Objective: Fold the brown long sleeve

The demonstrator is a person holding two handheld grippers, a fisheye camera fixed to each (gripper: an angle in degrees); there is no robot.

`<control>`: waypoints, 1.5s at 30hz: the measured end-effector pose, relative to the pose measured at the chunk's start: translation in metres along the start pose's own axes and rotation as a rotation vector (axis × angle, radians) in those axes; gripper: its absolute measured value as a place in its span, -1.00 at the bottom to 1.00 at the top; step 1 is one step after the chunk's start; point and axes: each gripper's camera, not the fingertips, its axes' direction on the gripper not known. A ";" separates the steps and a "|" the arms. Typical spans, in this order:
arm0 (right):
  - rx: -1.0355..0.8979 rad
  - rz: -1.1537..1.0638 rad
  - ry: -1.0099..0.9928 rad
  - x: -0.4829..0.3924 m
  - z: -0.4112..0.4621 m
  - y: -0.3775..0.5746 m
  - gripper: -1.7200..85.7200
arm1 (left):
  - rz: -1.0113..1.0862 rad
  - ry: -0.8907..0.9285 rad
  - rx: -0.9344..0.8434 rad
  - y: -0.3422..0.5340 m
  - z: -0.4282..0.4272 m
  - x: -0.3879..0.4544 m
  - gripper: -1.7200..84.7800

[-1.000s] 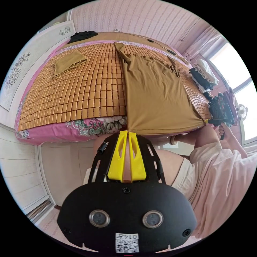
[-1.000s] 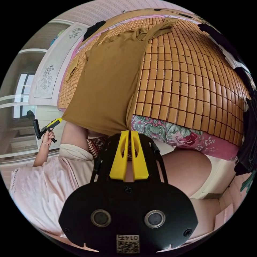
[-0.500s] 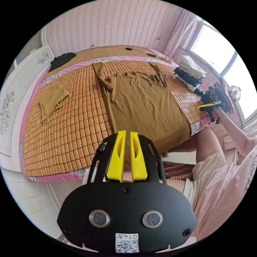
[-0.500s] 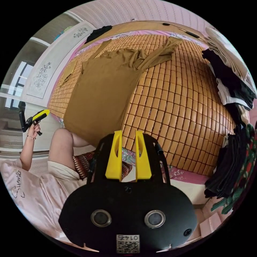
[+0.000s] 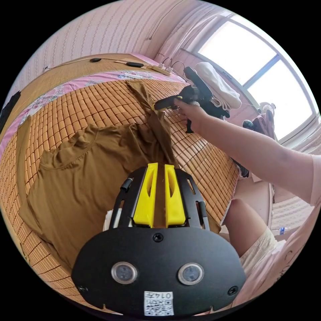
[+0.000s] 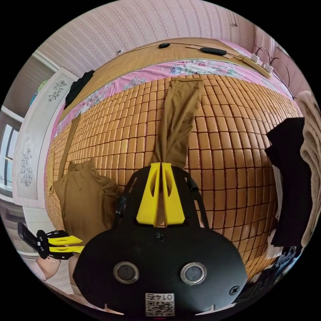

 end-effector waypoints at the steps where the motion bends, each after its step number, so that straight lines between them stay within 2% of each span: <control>1: 0.041 0.012 -0.013 0.005 -0.010 0.010 -0.95 | 0.000 0.004 -0.007 -0.001 0.002 -0.001 -0.87; 3: 0.176 0.087 -0.017 0.027 -0.061 0.068 -0.95 | -0.001 -0.004 -0.023 -0.006 0.009 0.000 -0.87; 5: 0.192 0.158 0.017 0.040 -0.093 0.122 -0.95 | 0.003 -0.008 -0.044 -0.013 0.017 0.002 -0.87; 7: 0.139 0.241 0.069 0.051 -0.111 0.176 -0.95 | 0.007 -0.008 -0.075 -0.022 0.029 0.004 -0.87; 9: -0.004 0.324 0.071 0.062 -0.113 0.230 -0.92 | 0.007 0.003 -0.130 -0.037 0.050 0.004 -0.86; 11: -0.106 0.317 0.094 0.063 -0.110 0.249 -0.89 | 0.025 -0.015 -0.156 -0.049 0.067 0.005 -0.86; 16: -0.023 0.173 0.180 0.040 -0.113 0.221 -0.82 | 0.060 -0.069 -0.216 -0.086 0.125 0.003 -0.85; 23: 0.002 0.050 0.107 0.011 -0.044 0.138 -0.75 | 0.049 -0.138 -0.269 -0.135 0.209 -0.005 -0.83; 25: -0.062 0.025 0.134 0.007 -0.022 0.128 -0.79 | 0.045 -0.148 -0.280 -0.141 0.225 -0.007 -0.83; 27: -0.007 0.039 0.268 0.005 -0.025 0.133 -0.90 | 0.045 -0.159 -0.318 -0.144 0.246 -0.007 -0.84; 28: -0.009 0.053 0.261 0.008 -0.027 0.136 -0.92 | 0.048 -0.169 -0.313 -0.144 0.248 -0.007 -0.84; 31: 0.122 0.146 0.122 0.029 -0.070 0.172 -0.94 | 0.059 -0.168 -0.311 -0.144 0.257 -0.006 -0.85; 35: 0.278 0.332 0.176 0.055 -0.156 0.265 -0.93 | 0.073 -0.166 -0.329 -0.147 0.270 -0.003 -0.85; 37: 0.256 0.406 0.249 0.061 -0.175 0.306 -0.93 | 0.086 -0.167 -0.328 -0.148 0.273 -0.001 -0.85; 41: 0.041 0.518 0.392 0.076 -0.168 0.381 -0.90 | 0.085 -0.149 -0.322 -0.149 0.277 0.004 -0.84; 45: -0.007 0.567 0.376 0.075 -0.161 0.401 -0.85 | 0.156 -0.091 -0.321 -0.146 0.275 0.037 -0.83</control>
